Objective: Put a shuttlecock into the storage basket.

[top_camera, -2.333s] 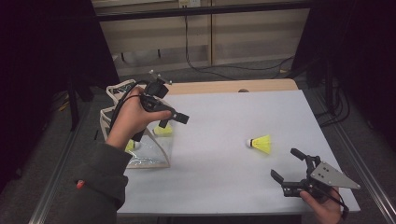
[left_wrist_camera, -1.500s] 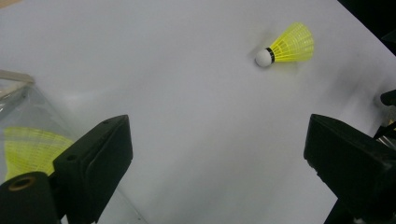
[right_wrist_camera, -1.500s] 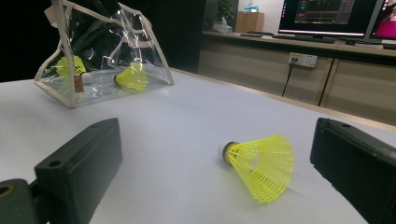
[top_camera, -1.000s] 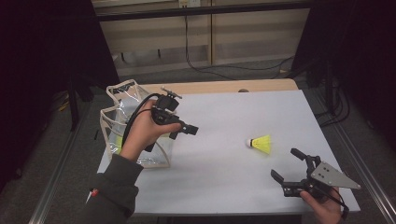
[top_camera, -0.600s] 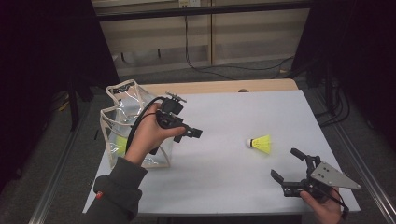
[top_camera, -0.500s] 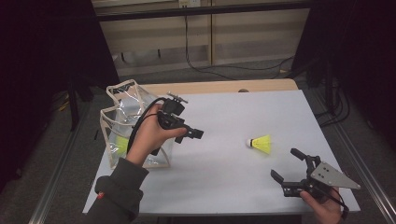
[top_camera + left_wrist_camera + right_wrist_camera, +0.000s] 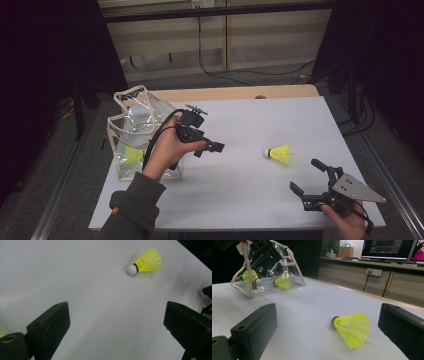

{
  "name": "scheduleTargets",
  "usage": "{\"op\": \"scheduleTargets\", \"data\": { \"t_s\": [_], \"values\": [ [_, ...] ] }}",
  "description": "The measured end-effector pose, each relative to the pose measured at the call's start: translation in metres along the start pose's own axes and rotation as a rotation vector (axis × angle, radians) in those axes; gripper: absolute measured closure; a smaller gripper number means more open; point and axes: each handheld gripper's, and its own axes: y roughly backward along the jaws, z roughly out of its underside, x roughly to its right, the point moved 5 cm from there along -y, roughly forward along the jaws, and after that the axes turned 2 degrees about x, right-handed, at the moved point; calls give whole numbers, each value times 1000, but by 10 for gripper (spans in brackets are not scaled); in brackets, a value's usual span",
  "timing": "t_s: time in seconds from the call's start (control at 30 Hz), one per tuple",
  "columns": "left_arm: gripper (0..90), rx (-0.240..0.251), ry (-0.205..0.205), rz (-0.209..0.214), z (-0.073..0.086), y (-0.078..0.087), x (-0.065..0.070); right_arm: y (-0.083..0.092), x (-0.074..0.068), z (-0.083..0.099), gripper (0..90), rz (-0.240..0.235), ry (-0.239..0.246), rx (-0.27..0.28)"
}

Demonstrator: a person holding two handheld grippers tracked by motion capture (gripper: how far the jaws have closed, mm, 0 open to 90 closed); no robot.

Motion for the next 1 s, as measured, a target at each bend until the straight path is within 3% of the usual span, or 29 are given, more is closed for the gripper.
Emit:
{"op": "scheduleTargets", "data": {
  "t_s": [0.47,0.87,1.0],
  "values": [
    [68,5,-21,11,3,-13,3,0,0,0,21,0,-1,0],
    [65,23,-14,20,5,-25,7,0,0,0,21,-3,-2,-1],
    [61,13,-32,22,6,-29,7,0,0,0,21,-3,-1,-2]
  ]
}}
